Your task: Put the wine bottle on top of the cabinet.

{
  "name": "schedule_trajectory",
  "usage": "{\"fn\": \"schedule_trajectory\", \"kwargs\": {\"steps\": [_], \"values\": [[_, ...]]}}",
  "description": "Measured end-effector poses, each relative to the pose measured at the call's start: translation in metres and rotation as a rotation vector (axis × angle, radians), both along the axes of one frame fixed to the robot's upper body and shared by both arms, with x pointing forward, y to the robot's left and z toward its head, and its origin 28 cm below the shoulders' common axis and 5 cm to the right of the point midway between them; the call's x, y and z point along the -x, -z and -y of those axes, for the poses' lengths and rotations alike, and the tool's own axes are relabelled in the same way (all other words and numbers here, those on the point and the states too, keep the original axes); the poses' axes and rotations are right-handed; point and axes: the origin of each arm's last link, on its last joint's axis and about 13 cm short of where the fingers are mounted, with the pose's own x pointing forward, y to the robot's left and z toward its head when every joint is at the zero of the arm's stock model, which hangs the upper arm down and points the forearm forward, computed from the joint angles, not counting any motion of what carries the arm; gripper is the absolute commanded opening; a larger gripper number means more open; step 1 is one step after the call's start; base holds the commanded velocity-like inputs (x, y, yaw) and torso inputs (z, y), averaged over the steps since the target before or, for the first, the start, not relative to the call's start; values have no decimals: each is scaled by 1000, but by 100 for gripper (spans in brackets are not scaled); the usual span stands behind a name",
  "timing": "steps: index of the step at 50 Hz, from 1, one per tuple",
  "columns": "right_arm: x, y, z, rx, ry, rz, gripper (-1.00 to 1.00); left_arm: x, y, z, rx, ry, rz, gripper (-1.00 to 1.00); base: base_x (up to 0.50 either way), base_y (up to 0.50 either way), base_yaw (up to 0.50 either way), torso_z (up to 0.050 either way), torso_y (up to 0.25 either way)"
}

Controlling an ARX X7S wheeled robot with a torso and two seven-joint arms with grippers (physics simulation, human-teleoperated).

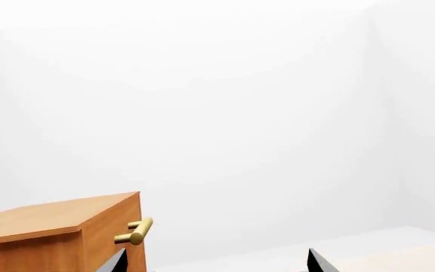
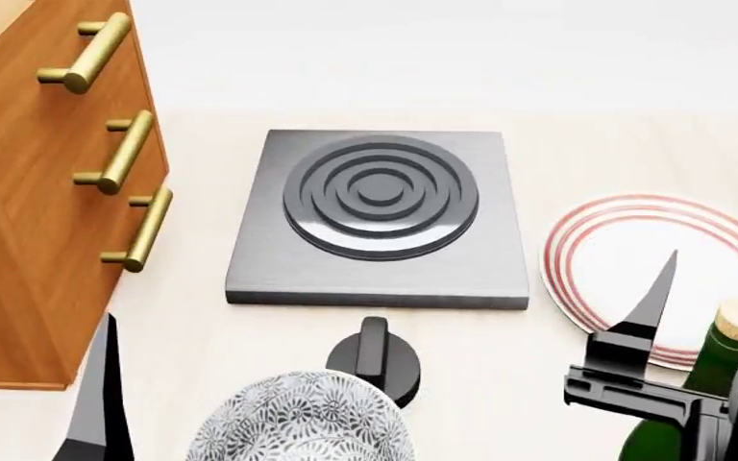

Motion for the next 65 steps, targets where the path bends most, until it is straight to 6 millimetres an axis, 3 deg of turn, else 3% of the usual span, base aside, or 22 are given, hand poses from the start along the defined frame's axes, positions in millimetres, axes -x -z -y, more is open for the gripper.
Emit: {"fn": "schedule_trajectory", "kwargs": {"steps": [14,35,36,65], "values": [[-9,20,8,-35,28,-56,100,0,0,0,0,0,-1,100,0,0,0,0,0],[-19,33,9,-40,21,-94,100,0,0,-2,0,-9,1,100,0,0,0,0,0],[-19,33,9,-40,21,-93,-100,0,0,-2,0,-9,1,100,0,0,0,0,0],[-17,32,10,-81,11,-82,-100,0,0,-2,0,-10,-1,100,0,0,0,0,0]]}}
